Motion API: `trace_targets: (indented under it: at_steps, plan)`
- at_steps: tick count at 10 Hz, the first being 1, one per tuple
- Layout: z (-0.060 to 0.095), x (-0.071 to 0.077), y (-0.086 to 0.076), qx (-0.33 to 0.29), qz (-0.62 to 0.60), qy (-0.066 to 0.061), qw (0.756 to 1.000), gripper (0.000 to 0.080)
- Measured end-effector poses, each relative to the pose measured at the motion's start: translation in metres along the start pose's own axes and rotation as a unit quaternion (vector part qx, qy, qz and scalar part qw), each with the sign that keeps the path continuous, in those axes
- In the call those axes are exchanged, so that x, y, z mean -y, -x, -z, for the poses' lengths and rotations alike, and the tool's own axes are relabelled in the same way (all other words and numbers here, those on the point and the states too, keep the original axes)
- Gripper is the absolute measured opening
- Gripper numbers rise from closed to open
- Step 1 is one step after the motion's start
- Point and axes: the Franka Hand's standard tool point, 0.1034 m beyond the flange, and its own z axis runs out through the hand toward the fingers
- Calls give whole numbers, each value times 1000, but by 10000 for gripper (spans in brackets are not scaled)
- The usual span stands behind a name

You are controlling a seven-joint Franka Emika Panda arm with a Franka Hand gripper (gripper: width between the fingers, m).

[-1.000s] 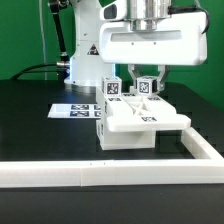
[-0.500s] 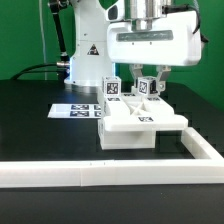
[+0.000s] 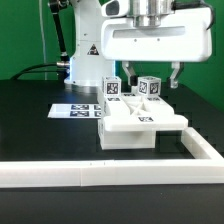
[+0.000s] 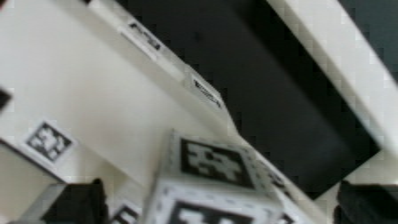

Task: Assemble chair

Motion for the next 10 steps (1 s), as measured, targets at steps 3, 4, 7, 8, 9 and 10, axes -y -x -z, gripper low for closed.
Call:
trace_targets:
  at_steps: [3,4,7,8,9,10]
  plan:
    - [-2,-1,3,2,117,1,993,649]
    - [-2,-1,4,2,147,1,989,649]
    - [-4,-3,6,4,247,3,969,649]
    - [-4,-3,5,4,283,4,959,649]
    - [-4,-3,5,4,316,5,949,649]
    - [-4,-4,5,4,329,6,944,649]
